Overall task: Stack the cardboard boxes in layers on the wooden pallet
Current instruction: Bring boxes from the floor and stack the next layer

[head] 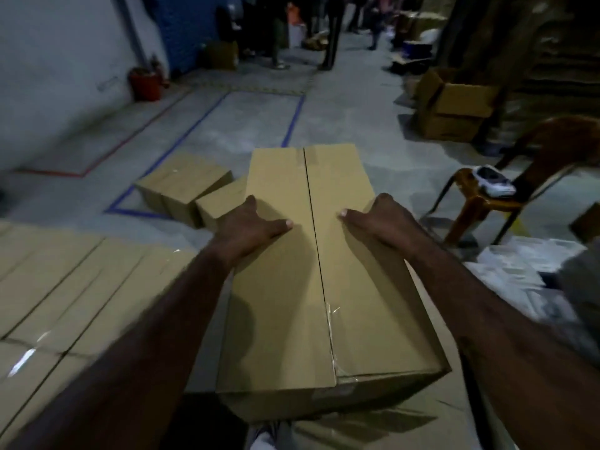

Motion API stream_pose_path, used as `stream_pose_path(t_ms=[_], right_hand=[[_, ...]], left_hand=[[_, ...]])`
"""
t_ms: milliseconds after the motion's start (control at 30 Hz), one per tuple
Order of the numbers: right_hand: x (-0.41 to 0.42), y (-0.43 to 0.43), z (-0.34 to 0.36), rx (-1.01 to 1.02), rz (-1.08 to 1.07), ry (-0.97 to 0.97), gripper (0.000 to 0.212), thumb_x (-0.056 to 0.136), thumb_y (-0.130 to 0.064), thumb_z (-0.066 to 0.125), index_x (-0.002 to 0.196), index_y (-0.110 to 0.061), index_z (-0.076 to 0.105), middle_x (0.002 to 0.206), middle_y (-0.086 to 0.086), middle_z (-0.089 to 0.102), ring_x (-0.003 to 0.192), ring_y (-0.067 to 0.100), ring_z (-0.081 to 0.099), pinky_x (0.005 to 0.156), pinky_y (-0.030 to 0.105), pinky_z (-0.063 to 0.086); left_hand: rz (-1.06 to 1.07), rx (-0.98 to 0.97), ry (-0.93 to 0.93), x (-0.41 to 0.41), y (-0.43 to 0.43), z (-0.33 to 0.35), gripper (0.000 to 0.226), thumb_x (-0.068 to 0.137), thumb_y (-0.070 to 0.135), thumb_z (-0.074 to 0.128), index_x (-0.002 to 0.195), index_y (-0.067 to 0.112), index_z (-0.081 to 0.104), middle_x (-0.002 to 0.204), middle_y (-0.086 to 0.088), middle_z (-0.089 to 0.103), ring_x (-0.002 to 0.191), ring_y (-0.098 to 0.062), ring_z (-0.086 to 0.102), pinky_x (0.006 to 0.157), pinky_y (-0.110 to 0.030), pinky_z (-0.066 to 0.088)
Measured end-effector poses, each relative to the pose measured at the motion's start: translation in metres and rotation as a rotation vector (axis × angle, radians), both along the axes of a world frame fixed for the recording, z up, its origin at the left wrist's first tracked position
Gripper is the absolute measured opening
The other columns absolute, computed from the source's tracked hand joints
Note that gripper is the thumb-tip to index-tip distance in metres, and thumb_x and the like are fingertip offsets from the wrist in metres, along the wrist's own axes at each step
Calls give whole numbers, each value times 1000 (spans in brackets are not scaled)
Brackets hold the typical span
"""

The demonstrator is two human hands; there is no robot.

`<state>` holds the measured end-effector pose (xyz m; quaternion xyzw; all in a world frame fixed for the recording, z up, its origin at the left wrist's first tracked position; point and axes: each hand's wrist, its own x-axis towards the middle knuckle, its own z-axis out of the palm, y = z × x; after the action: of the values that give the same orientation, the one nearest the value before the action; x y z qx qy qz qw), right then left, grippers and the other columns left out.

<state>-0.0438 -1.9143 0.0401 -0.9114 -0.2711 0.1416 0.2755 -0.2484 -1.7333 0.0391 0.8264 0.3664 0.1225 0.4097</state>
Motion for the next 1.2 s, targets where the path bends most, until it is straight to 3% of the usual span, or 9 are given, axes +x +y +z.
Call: stream_pose_path(t_ms=[167,267,367,467,533,600,700,900,1200], right_hand=[[-79,55,2,25,172,-6,95,74,-79,63,134,-8,44,134,16,55,118,34,57,85,38,49],[-141,84,4,60,284,-2,91,78,-74,65,137,-8,44,136,15,56,118,34,57,80,35,45],[-209,114,2,82,387,-14,82,77,-71,68,131,-12,51,126,10,63,107,30,62,73,32,42],[-286,143,-7,78,471,-2,83,65,-81,65,121,-20,58,111,2,68,90,22,64,69,33,50],[-332,160,-14,91,521,33,88,59,-85,64,119,-21,59,108,0,69,91,22,66,76,39,57],[-387,175,-21,105,577,95,95,56,-84,65,127,-22,55,117,0,67,100,24,66,84,45,57],[-473,193,-26,95,621,117,103,57,-83,66,137,-21,45,130,5,62,111,27,62,91,45,53],[-633,236,-43,52,662,112,98,63,-80,68,132,-16,42,129,10,57,111,31,59,89,44,53],[-769,302,-63,40,644,189,99,63,-79,68,131,-12,44,129,12,58,112,33,59,91,45,53]], left_hand=[[194,-15,-18,-104,13,6,77,67,61,79,126,20,50,119,-2,61,108,-24,59,92,-45,52],[334,28,42,-172,13,7,92,62,69,79,133,21,44,125,-5,54,107,-24,56,82,-41,53],[468,12,73,-243,12,10,116,43,82,73,137,22,40,127,-6,53,107,-24,56,84,-46,56],[573,0,65,-323,13,7,121,35,84,73,133,23,42,123,-6,56,101,-22,60,80,-45,60],[612,-8,60,-373,17,3,128,27,88,71,133,23,43,123,-6,58,102,-22,62,79,-44,61],[658,-5,84,-430,19,0,125,34,87,72,137,21,42,127,-7,57,105,-22,60,82,-44,59],[740,-13,135,-511,32,-6,108,62,66,82,146,16,35,137,-10,50,107,-19,52,87,-40,55],[898,-28,232,-669,54,-12,120,56,66,84,153,26,25,154,-14,27,133,-35,40,100,-50,48],[880,-30,235,-800,125,-21,120,55,60,88,152,22,28,155,-12,30,133,-31,41,98,-44,49]])
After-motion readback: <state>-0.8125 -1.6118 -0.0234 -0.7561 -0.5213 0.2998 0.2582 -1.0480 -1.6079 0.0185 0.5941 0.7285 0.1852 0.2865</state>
